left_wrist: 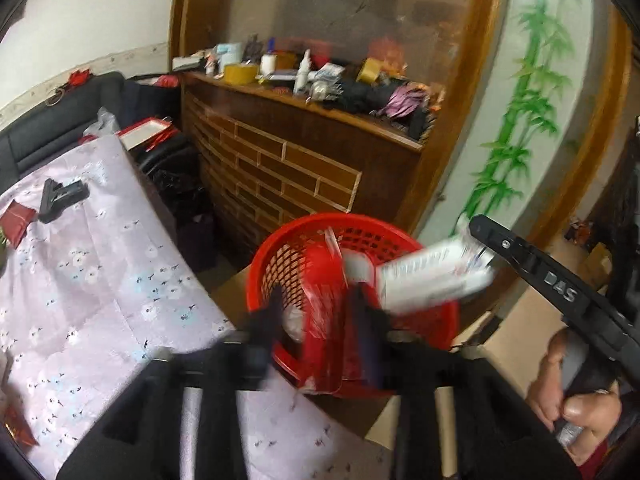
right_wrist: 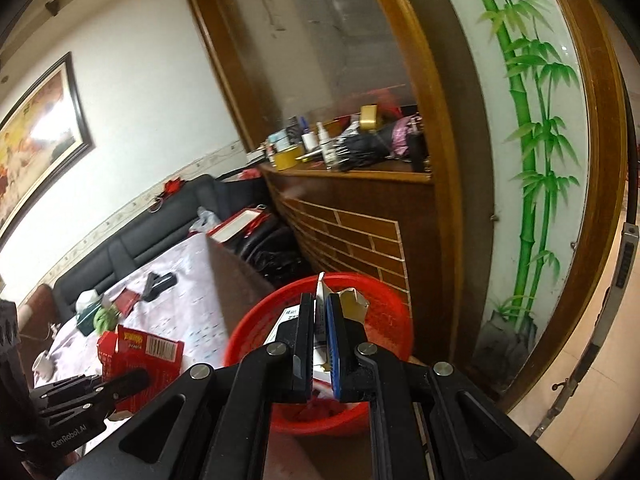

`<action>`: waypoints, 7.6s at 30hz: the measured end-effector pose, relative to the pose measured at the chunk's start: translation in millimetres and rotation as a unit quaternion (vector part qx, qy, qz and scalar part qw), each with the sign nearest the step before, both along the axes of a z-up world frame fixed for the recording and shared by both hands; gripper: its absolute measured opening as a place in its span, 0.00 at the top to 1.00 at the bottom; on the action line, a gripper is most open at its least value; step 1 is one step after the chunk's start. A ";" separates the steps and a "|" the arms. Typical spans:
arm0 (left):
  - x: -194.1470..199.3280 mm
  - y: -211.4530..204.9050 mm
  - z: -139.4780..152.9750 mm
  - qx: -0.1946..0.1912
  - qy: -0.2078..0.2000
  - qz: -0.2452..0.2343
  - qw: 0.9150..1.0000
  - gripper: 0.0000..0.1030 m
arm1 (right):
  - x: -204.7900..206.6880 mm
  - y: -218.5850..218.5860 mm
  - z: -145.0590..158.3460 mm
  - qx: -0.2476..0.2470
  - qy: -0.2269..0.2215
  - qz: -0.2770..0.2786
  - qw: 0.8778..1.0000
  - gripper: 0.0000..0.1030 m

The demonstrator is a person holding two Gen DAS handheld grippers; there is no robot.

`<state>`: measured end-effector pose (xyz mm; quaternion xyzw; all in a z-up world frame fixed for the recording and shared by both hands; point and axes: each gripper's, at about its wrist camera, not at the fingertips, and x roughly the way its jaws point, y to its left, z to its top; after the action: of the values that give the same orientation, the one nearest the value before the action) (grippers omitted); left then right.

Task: Collect trash
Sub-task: 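Carry the red box and white medicine box to the red wastebasket and release, then return both grippers to the table, then grasp the teal wet-wipe pack with the left gripper while the right grasps the red snack wrapper, then hold the teal pack and red snack wrapper above the table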

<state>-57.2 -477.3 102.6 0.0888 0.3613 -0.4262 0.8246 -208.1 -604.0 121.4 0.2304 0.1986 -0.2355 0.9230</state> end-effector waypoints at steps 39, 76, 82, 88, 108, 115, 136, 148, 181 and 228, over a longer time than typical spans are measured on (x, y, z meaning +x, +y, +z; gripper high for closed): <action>10.6 406.5 -73.1 0.038 0.076 0.333 0.939 0.32 | 82.7 200.2 -59.3 0.015 0.091 0.263 0.960 0.54; -8.9 459.8 -67.8 -0.033 0.013 0.382 0.924 0.60 | 260.9 374.3 -106.5 0.132 0.215 0.474 0.844 0.48; -8.7 458.3 -68.4 -0.027 0.012 0.382 0.924 0.60 | 208.3 393.6 -87.5 0.065 0.226 0.536 0.811 0.48; -7.2 460.1 -69.7 -0.030 0.019 0.381 0.924 0.60 | 213.8 402.4 -73.5 -0.048 0.192 0.522 0.830 0.47; -11.4 426.4 -66.1 -0.002 -0.018 0.353 0.935 0.60 | 182.1 397.3 -95.7 -0.091 0.162 0.450 0.874 0.58; -11.3 420.4 -68.0 0.008 -0.018 0.348 0.937 0.60 | 159.8 387.7 -98.3 -0.095 0.158 0.368 0.911 0.58; -13.4 412.5 -70.2 0.026 -0.024 0.339 0.940 0.60 | 150.0 385.3 -100.0 -0.113 0.159 0.326 0.925 0.58; -13.7 411.2 -70.5 0.025 -0.024 0.337 0.941 0.60 | 149.9 385.0 -99.6 -0.112 0.159 0.326 0.925 0.58; -14.1 411.0 -71.1 0.025 -0.024 0.336 0.941 0.60 | 149.5 382.1 -98.8 -0.111 0.163 0.324 0.925 0.58; -15.4 409.2 -71.4 0.024 -0.028 0.333 0.942 0.60 | 149.5 380.4 -99.2 -0.109 0.163 0.318 0.928 0.58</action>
<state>-72.6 -68.1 31.2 -0.0050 0.3572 -0.1154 0.9268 -58.5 -223.6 22.2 0.0116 0.3821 0.0154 0.9239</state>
